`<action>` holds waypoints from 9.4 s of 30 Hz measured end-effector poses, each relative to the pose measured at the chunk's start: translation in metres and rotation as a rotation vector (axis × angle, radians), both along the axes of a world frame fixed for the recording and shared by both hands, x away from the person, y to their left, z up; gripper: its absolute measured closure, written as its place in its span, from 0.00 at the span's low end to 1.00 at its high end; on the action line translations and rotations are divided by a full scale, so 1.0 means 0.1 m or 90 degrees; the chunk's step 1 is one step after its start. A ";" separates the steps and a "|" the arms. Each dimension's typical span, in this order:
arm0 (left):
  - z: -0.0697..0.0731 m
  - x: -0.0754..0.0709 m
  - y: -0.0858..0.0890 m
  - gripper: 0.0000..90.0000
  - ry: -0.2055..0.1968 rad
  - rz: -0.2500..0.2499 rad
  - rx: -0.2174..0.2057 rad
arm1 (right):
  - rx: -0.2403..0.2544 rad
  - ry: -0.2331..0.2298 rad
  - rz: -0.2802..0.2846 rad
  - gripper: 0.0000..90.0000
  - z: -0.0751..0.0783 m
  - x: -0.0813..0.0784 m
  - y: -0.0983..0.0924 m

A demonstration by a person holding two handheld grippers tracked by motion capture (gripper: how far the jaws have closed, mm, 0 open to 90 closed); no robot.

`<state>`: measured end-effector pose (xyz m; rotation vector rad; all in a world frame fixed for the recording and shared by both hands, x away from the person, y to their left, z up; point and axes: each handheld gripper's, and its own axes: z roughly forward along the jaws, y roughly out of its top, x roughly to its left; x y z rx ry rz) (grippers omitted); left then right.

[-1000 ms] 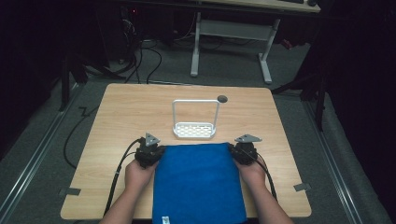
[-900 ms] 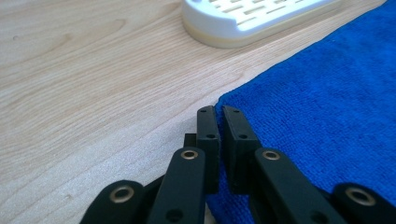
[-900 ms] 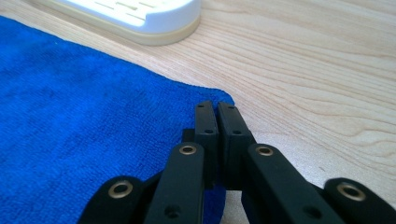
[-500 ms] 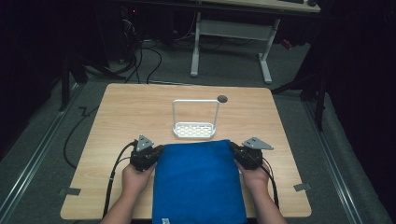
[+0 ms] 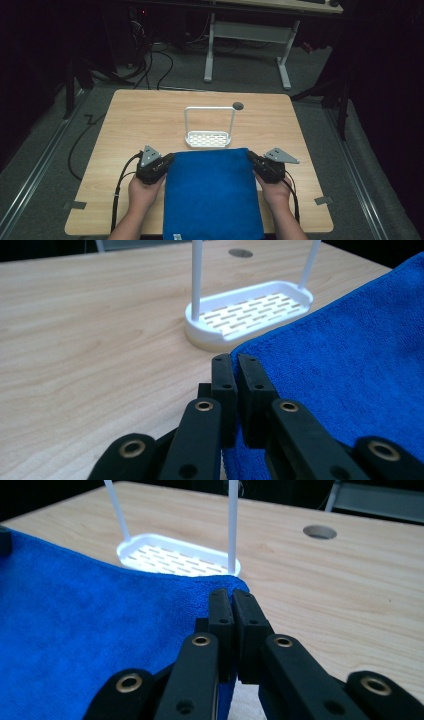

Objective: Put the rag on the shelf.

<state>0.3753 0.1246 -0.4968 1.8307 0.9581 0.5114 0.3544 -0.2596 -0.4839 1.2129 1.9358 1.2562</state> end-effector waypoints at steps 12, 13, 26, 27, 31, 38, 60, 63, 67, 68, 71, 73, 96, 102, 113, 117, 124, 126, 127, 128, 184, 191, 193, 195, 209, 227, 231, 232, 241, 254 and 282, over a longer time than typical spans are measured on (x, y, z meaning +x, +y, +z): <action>0.24 -0.14 0.03 0.97 -0.055 0.010 -0.034 | 0.015 -0.060 0.008 0.98 0.23 -0.16 0.06; 0.27 -0.15 0.04 0.97 -0.060 0.011 -0.038 | 0.016 -0.066 0.010 0.98 0.26 -0.17 0.06; 0.60 -0.24 0.06 0.97 -0.113 0.017 -0.068 | 0.035 -0.133 0.002 0.98 0.54 -0.30 0.06; 0.63 -0.25 0.06 0.97 -0.116 0.017 -0.068 | 0.032 -0.140 0.002 0.98 0.58 -0.30 0.06; 0.74 -0.26 0.06 0.97 -0.135 0.020 -0.074 | 0.038 -0.165 0.001 0.98 0.72 -0.34 0.06; 0.96 -0.27 0.08 0.97 -0.174 0.028 -0.088 | 0.041 -0.210 0.004 0.98 0.95 -0.37 0.08; 1.30 -0.17 0.06 0.98 -0.234 0.038 -0.097 | 0.056 -0.272 -0.013 0.98 1.26 -0.34 0.09; 1.32 -0.15 0.06 0.98 -0.239 0.038 -0.102 | 0.057 -0.278 -0.017 0.98 1.28 -0.34 0.08; 1.34 -0.09 0.04 0.98 -0.243 0.037 -0.109 | 0.063 -0.276 -0.024 0.98 1.30 -0.29 0.07; 1.35 -0.07 0.04 0.98 -0.242 0.037 -0.114 | 0.063 -0.276 -0.026 0.98 1.31 -0.28 0.07; 1.41 0.01 0.04 0.98 -0.244 0.038 -0.109 | 0.059 -0.280 -0.031 0.98 1.35 -0.22 0.06; 1.46 0.06 0.05 0.98 -0.248 0.039 -0.109 | 0.060 -0.281 -0.035 0.98 1.40 -0.18 0.05; 1.70 0.72 -0.02 0.98 -0.271 0.077 -0.054 | 0.048 -0.272 -0.065 0.98 1.64 0.41 0.06; 1.68 0.85 -0.04 0.98 -0.274 0.081 -0.055 | 0.047 -0.263 -0.073 0.98 1.64 0.55 0.06; 1.78 1.07 -0.10 0.98 -0.289 0.090 -0.014 | 0.024 -0.256 -0.092 0.98 1.65 0.83 0.08; 1.80 1.13 -0.11 0.98 -0.284 0.095 -0.009 | 0.012 -0.254 -0.099 0.98 1.65 0.93 0.10; 1.84 1.20 -0.08 0.98 -0.287 0.106 -0.021 | -0.003 -0.255 -0.101 0.98 1.71 1.06 0.14; 1.85 1.22 -0.08 0.98 -0.284 0.109 -0.020 | -0.009 -0.258 -0.104 0.98 1.73 1.09 0.16; 1.85 1.24 -0.08 0.98 -0.282 0.110 -0.018 | -0.011 -0.259 -0.105 0.98 1.74 1.11 0.16; 1.84 1.25 -0.08 0.98 -0.281 0.111 -0.016 | -0.013 -0.258 -0.106 0.98 1.75 1.12 0.17; 0.16 1.34 -0.13 0.98 -0.031 0.035 0.045 | -0.069 -0.056 -0.084 0.98 0.24 1.33 0.15; 0.05 1.29 -0.13 0.97 -0.016 0.030 0.047 | -0.074 -0.044 -0.081 0.98 0.12 1.28 0.16; 0.01 1.28 -0.13 0.97 -0.010 0.030 0.046 | -0.073 -0.040 -0.080 0.98 0.09 1.27 0.17; -0.03 1.26 -0.12 0.97 -0.004 0.031 0.043 | -0.078 -0.038 -0.078 0.98 0.07 1.27 0.18; -0.16 1.20 -0.14 0.96 0.021 0.020 0.047 | -0.093 -0.012 -0.079 0.98 -0.07 1.21 0.18; -0.16 1.17 -0.08 0.80 0.034 0.041 0.062 | -0.082 -0.011 -0.097 0.83 -0.06 1.16 0.08; -0.17 1.16 -0.06 0.77 0.033 0.047 0.062 | -0.079 -0.006 -0.101 0.78 -0.04 1.15 0.04; -0.16 1.16 -0.06 0.76 0.031 0.048 0.065 | -0.078 -0.006 -0.102 0.77 -0.04 1.15 0.03; -0.15 1.16 -0.02 0.74 0.025 0.058 0.063 | -0.078 -0.007 -0.107 0.76 -0.03 1.16 0.00; -0.10 1.12 0.09 0.66 0.009 0.078 0.050 | -0.074 -0.004 -0.120 0.66 -0.01 1.16 -0.06; -0.18 0.28 0.36 0.62 0.024 0.063 0.042 | -0.087 -0.035 -0.092 0.50 -0.01 0.32 -0.21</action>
